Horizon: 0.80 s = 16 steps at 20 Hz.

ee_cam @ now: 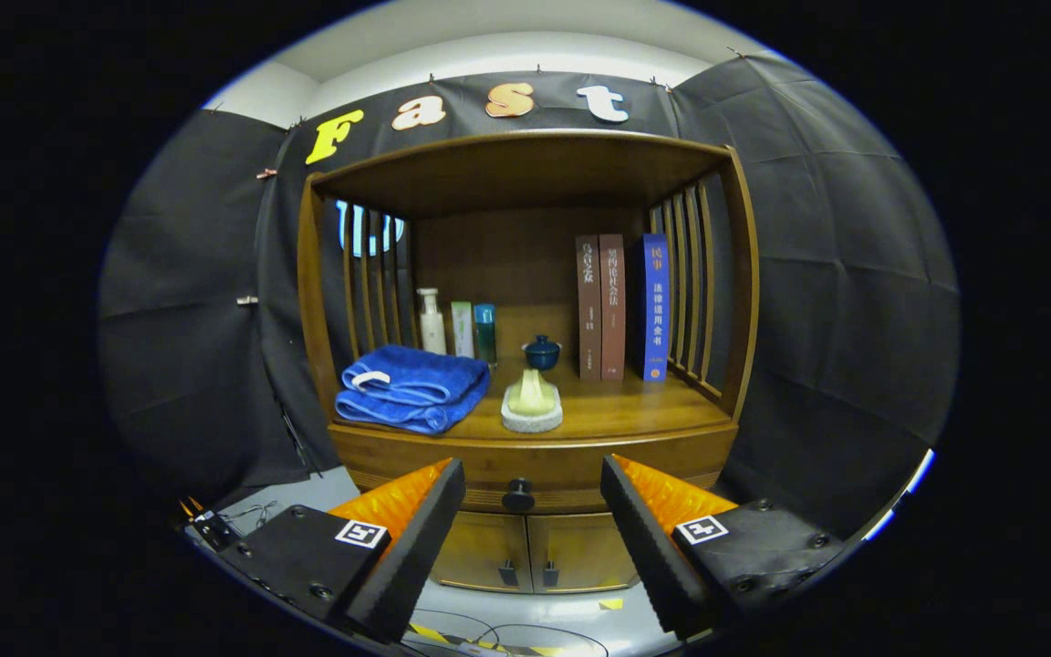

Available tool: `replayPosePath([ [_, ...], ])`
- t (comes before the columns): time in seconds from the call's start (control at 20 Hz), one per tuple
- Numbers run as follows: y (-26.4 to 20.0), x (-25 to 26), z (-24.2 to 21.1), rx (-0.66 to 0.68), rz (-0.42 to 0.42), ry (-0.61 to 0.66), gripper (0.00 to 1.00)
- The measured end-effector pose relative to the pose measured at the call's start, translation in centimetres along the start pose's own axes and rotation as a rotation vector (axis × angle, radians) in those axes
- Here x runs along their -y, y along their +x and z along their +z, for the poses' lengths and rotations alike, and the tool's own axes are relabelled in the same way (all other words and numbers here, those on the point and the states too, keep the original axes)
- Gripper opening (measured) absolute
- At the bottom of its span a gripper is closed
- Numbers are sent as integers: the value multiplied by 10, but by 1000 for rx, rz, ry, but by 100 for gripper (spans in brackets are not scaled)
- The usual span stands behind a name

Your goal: Pull open the drawer, take out the items inside it, and place them on the countertop above the cabinet.

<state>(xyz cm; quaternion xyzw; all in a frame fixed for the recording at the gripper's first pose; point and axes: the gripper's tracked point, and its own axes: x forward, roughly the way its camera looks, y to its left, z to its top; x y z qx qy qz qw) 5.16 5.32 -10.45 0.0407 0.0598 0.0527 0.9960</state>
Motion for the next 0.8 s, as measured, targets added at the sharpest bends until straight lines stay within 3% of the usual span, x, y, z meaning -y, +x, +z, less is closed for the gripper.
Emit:
replayPosePath([
  [0.35, -25, 12, 38, 36, -17, -4, 99],
  [0.8, -32, 10, 51, 50, -34, -38, 99],
])
